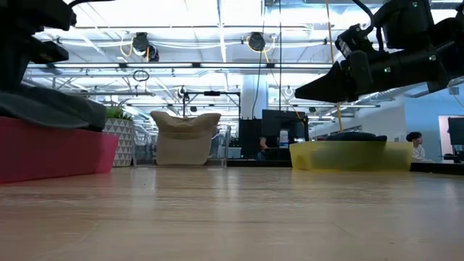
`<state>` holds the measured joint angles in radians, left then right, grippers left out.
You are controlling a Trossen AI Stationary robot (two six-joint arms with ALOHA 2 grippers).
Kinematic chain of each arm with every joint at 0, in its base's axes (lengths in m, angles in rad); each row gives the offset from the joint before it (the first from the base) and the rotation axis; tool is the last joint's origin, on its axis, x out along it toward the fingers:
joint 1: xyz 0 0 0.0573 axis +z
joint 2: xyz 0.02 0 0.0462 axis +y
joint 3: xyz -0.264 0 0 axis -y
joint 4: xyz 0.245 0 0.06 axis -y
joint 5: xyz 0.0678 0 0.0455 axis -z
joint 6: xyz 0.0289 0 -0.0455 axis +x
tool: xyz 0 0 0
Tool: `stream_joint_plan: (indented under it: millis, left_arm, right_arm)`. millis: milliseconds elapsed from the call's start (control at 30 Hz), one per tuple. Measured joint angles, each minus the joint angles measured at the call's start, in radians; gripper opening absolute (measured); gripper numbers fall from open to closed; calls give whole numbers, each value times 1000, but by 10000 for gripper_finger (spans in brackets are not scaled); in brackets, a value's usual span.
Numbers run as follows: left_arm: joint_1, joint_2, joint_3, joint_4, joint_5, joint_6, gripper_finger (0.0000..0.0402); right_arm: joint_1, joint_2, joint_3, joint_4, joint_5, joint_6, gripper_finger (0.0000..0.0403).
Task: Pick & Place hat
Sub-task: Put the black cap into the red bin
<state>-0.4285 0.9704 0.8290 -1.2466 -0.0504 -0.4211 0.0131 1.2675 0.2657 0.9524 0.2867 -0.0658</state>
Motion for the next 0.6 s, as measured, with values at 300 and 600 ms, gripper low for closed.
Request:
stream_joint_plan:
  millis: [300, 600]
  left_arm:
    - [-15, 15, -1, -78, 15, 42, 6]
    - [-19, 18, -1, -136, 2, 98, 6]
  right_arm:
    - [0, 0, 0, 0, 0, 0, 130]
    - [0, 0, 0, 5, 0, 1, 130]
